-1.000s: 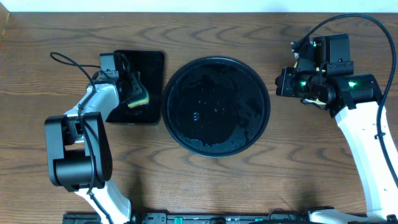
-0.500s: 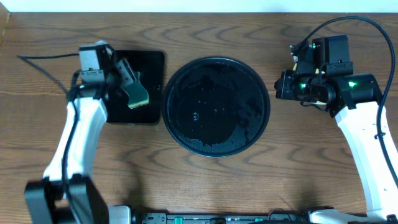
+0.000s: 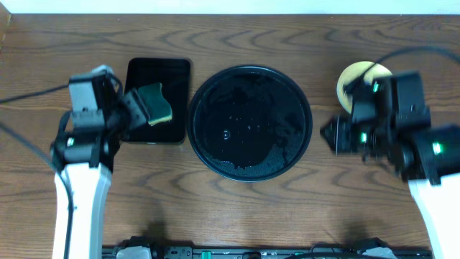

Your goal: Clean dirty plates on tray and stack at the side

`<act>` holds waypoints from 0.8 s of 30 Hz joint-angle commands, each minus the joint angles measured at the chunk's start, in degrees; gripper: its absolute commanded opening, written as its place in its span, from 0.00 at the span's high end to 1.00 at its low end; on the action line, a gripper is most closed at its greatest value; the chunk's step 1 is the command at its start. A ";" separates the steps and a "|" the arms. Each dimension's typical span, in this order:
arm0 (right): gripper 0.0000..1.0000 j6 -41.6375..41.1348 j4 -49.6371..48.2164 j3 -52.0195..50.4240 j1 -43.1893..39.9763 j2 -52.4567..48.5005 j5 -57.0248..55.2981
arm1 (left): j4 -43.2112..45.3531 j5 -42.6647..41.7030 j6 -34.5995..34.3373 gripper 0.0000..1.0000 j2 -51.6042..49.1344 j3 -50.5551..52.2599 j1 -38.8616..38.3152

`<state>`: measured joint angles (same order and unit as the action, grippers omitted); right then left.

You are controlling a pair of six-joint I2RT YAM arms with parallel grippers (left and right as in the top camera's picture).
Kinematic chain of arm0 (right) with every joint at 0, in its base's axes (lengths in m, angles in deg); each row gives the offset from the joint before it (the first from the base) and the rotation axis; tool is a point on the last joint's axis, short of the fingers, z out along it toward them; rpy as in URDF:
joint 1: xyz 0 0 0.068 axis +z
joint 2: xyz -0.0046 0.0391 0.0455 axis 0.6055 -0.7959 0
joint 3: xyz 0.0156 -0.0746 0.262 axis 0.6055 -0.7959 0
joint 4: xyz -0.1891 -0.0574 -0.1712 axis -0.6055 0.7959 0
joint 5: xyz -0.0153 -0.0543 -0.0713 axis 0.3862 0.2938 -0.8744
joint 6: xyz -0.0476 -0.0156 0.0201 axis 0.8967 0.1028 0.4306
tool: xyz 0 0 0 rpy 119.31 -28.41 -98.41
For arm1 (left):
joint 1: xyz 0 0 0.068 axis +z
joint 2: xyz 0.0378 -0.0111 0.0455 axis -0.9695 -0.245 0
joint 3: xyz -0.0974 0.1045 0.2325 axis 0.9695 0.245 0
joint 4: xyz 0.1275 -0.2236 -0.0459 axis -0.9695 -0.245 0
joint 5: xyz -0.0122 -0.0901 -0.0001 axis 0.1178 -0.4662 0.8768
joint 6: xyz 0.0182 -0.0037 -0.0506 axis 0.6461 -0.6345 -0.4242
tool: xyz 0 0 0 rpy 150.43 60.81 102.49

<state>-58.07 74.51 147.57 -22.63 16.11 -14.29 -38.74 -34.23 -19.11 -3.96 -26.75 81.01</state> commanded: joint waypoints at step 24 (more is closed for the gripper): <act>0.01 -4.39 -26.64 -36.83 9.46 19.15 -12.52 | -16.74 -5.01 0.98 0.18 37.22 11.61 0.15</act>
<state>-61.83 48.55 110.83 -13.51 35.59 -26.00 -55.48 -38.69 -18.69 32.98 -15.47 81.03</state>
